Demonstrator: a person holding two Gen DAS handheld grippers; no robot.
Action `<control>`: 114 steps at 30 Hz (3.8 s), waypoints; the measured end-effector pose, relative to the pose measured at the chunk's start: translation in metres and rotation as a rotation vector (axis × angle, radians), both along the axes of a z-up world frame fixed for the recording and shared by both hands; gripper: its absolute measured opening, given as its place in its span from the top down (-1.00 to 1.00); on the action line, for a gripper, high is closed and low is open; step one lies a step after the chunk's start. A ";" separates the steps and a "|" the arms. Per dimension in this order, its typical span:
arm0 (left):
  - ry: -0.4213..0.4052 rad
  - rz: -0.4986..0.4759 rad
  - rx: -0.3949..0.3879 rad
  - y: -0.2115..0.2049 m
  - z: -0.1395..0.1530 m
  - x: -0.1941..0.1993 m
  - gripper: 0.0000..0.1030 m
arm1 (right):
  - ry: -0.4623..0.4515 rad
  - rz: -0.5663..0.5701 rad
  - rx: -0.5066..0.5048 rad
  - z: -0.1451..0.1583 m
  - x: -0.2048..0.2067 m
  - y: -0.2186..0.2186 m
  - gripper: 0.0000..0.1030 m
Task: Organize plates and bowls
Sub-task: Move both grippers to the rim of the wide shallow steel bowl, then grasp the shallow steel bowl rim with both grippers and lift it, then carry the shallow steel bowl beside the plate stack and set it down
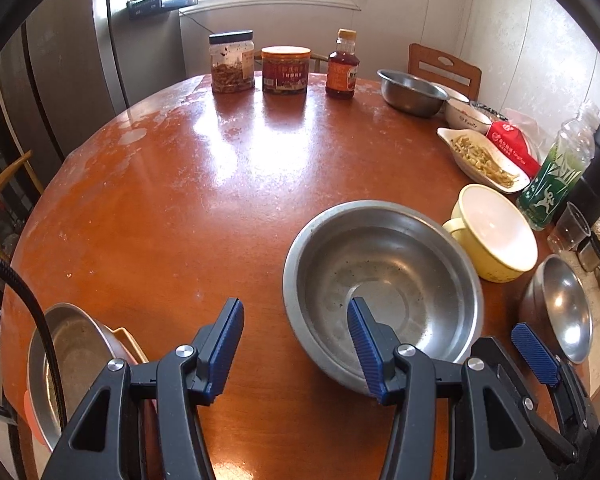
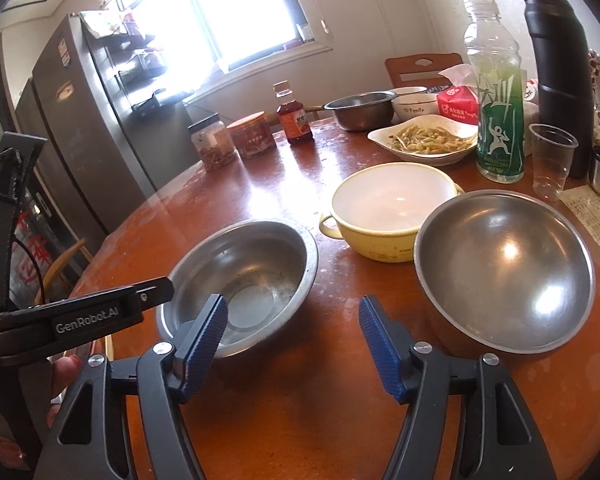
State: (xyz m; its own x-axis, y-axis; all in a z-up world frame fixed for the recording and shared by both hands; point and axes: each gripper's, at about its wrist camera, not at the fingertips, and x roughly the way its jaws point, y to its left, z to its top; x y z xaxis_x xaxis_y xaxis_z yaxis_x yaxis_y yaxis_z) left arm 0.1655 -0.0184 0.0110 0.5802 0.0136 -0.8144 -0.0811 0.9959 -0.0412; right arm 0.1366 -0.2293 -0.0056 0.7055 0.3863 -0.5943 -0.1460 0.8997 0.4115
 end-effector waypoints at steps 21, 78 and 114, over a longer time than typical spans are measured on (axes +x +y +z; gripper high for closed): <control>0.052 -0.046 -0.039 0.002 -0.030 0.020 -0.04 | 0.020 0.048 -0.055 -0.017 0.026 0.025 0.32; 0.002 -0.157 -0.049 -0.022 -0.010 -0.083 0.22 | -0.017 0.134 -0.111 0.007 -0.055 0.002 0.30; 0.047 -0.176 -0.051 -0.024 -0.027 -0.085 0.20 | 0.046 0.144 -0.089 -0.008 -0.061 -0.002 0.28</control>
